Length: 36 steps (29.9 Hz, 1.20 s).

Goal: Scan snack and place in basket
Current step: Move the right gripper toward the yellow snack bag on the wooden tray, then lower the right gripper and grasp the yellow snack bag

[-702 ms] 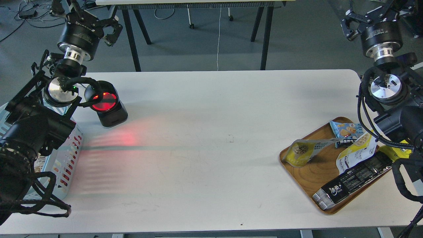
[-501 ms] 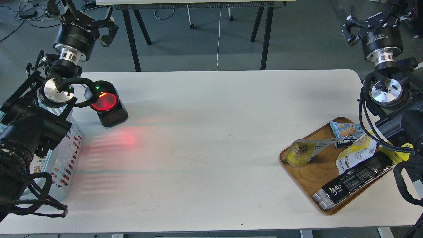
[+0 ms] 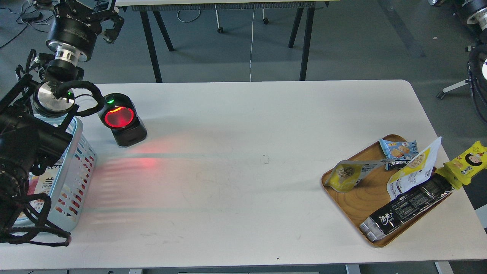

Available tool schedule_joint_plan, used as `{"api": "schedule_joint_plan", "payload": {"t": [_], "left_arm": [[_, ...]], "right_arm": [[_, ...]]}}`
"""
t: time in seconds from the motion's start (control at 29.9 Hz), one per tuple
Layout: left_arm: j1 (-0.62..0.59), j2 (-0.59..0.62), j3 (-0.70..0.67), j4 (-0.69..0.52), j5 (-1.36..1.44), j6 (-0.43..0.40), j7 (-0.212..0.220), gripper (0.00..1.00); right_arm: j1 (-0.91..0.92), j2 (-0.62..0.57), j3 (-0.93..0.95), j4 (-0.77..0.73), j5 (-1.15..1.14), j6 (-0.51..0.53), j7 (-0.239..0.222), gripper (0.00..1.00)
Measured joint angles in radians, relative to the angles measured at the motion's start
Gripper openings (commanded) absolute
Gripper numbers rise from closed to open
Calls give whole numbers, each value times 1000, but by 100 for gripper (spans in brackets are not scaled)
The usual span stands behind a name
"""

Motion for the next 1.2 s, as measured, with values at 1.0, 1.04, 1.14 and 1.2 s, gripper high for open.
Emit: {"api": "schedule_joint_plan", "payload": {"t": [1.0,1.04,1.14,1.2], "left_arm": [[26,68,5,0,1,-1,-4,100],[27,68,6,0,1,-1,-4,100],[28,70,7,0,1,-1,-4,100],[28,73,7,0,1,-1,-4,100]], "right_arm": [[825,31,-1232,918,-1379,-389,1,94],[827,31,-1247,927,-1423,-399,1,92],[827,31,-1302,947,-1568,-432,1,92],[827,32,-1331,951,-1650,-451,1,92]]}}
